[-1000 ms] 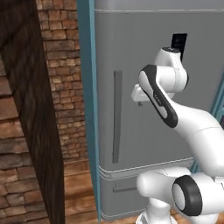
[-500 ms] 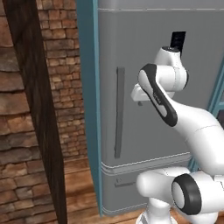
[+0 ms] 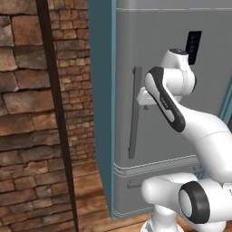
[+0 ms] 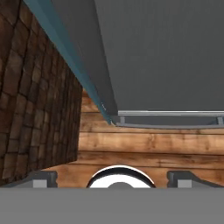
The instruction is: Retrieve a lemon from the fridge and place it on the cutting board with the fish.
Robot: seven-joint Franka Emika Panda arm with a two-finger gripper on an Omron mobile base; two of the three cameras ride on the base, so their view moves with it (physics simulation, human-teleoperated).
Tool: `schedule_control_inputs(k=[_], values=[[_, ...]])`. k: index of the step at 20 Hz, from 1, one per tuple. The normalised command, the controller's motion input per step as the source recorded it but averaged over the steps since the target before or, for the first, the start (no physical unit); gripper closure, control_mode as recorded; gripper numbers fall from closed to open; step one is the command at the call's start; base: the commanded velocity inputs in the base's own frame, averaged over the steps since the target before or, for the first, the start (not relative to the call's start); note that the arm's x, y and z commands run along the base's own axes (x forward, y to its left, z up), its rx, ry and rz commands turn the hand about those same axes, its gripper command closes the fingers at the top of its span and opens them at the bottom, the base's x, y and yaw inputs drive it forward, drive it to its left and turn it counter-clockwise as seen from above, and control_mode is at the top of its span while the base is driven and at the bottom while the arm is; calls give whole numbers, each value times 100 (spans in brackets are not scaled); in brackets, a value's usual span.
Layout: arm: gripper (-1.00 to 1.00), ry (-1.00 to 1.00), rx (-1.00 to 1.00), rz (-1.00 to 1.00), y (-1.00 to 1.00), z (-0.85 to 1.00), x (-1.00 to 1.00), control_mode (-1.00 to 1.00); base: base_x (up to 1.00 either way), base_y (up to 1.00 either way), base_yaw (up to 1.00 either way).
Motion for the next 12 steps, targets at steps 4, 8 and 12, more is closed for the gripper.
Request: schedule_control_inputs(k=[4, 8, 12], values=[[-100, 0, 0, 0, 0, 0, 0, 100, -3, 13, 0], [-100, 0, 0, 0, 0, 0, 0, -100, 0, 0, 0], [-100, -21, 1, 0, 0, -8, 2, -100, 0, 0, 0]])
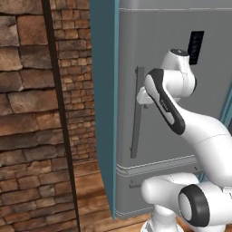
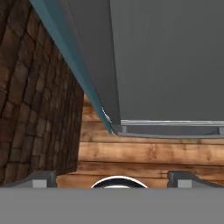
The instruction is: Retrieve a lemon from the fridge and place it on the cutting board with the fish.
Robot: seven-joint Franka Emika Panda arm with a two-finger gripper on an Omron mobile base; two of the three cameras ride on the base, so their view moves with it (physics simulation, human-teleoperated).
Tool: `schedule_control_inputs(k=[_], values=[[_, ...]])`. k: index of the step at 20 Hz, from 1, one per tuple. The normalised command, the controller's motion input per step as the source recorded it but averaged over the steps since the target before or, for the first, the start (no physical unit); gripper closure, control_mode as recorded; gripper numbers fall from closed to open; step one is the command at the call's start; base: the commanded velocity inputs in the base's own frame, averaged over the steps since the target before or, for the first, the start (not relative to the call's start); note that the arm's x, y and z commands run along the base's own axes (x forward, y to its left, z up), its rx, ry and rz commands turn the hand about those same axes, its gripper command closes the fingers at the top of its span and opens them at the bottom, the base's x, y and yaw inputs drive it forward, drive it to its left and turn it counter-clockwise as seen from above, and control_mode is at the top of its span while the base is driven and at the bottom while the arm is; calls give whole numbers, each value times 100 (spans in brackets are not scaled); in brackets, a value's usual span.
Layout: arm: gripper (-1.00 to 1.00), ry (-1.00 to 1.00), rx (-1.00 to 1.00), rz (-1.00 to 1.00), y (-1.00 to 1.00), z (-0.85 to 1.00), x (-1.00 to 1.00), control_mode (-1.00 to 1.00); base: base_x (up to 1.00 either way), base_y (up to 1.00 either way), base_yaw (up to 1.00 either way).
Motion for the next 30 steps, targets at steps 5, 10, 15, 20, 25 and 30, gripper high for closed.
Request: schedule_control_inputs(k=[5, 10, 15, 20, 25, 30], values=[[-100, -14, -4, 2, 0, -25, 45, -100, 0, 0, 0], [-100, -7, -7, 0, 25, -9, 44, -100, 0, 0, 0], [-100, -7, 0, 0, 7, -3, 29, -100, 0, 0, 0], [-100, -5, 0, 0, 0, -17, 29, -100, 0, 0, 0], [-100, -5, 0, 0, 1, -11, 34, -100, 0, 0, 0], [-100, -9, 0, 0, 2, -5, 43, -100, 0, 0, 0]])
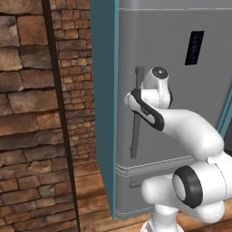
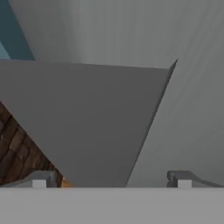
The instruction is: Retrieve a lemon from the fridge and place it on the cutting board with the fish.
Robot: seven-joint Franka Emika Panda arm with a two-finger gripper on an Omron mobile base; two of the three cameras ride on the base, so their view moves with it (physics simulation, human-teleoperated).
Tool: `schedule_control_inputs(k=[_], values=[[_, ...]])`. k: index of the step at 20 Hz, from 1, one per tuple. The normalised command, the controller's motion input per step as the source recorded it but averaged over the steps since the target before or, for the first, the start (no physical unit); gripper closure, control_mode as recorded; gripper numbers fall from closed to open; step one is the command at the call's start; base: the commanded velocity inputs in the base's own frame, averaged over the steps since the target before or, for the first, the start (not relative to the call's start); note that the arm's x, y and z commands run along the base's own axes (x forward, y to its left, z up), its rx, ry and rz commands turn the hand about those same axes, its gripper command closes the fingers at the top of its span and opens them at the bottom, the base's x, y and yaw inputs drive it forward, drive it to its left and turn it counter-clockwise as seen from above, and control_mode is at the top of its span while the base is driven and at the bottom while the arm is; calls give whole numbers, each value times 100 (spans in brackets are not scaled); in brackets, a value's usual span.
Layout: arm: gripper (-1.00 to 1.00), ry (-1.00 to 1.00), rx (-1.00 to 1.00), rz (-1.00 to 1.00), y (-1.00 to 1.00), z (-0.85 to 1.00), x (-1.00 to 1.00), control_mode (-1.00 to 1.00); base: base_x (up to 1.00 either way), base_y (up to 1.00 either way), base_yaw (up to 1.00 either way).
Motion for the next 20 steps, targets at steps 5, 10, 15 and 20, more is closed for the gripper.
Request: schedule_control_inputs(k=[5, 10, 15, 20], values=[[-100, -10, 0, 0, 3, -2, 23, -100, 0, 0, 0], [-100, -16, 0, 0, 0, -9, 22, -100, 0, 0, 0], [100, -18, 1, 0, 0, -23, 27, -100, 0, 0, 0], [100, -8, 1, 1, 0, -9, 28, -100, 0, 0, 0]])
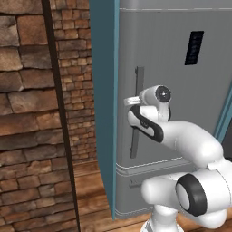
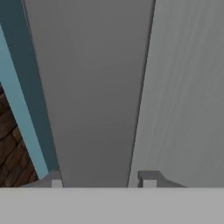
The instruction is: Retrieve a lemon from the fridge and place it on the cutting board with the fish.
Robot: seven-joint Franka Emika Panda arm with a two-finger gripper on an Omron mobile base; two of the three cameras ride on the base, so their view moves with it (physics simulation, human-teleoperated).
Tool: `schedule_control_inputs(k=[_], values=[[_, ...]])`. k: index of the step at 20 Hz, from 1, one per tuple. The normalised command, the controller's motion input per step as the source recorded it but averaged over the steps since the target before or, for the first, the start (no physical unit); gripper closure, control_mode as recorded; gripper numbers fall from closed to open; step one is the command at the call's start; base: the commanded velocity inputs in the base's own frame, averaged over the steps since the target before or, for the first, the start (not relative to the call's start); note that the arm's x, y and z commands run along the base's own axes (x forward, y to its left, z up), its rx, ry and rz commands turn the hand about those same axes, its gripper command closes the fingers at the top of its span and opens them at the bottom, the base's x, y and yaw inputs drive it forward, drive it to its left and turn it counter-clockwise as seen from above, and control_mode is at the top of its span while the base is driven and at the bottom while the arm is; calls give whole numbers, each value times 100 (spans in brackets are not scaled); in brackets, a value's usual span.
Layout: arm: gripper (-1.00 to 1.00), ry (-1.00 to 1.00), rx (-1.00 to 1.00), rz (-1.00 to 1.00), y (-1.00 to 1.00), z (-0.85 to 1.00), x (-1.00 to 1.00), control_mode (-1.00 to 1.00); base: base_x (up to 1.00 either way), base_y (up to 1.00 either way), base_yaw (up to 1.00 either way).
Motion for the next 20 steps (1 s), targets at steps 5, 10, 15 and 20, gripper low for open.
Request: schedule_control_inputs(k=[5, 10, 15, 20], values=[[100, 4, -1, 0, -10, 4, -7, -100, 0, 0, 0], [100, -1, 0, 0, -91, 20, -86, -100, 0, 0, 0], [100, 0, 1, 0, -100, 17, -100, -100, 0, 0, 0], [100, 1, 0, 0, -100, 36, -100, -100, 0, 0, 0]])
